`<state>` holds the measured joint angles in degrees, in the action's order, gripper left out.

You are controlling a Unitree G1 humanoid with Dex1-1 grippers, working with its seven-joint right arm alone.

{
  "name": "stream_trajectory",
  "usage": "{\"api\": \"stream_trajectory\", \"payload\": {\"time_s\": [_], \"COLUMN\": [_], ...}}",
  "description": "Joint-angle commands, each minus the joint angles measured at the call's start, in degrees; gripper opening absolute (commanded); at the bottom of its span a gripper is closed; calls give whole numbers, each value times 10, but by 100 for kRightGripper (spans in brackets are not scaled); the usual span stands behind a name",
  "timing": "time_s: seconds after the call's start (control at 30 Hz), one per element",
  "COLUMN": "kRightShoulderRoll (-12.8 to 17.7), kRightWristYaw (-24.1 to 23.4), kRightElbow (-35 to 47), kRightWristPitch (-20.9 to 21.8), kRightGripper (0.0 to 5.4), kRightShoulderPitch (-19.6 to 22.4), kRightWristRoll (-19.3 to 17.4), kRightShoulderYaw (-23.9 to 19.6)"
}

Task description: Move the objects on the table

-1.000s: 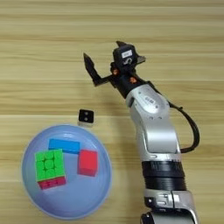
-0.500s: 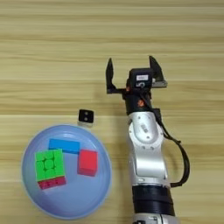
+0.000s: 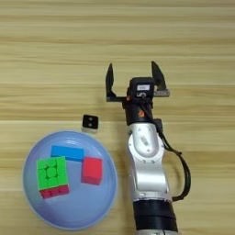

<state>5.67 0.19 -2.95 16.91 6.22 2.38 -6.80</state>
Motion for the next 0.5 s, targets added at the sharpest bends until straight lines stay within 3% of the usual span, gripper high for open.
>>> {"api": "stream_trajectory", "payload": {"time_s": [0.03,0.5], "kRightShoulderRoll": [2,2], "kRightWristYaw": [-10,-16], "kRightElbow": [20,17], "kRightWristPitch": [14,8], "kRightGripper": [538,538], "kRightShoulderPitch": [24,24], "kRightWristRoll": [2,0], "kRightShoulderYaw": [0,2]}}
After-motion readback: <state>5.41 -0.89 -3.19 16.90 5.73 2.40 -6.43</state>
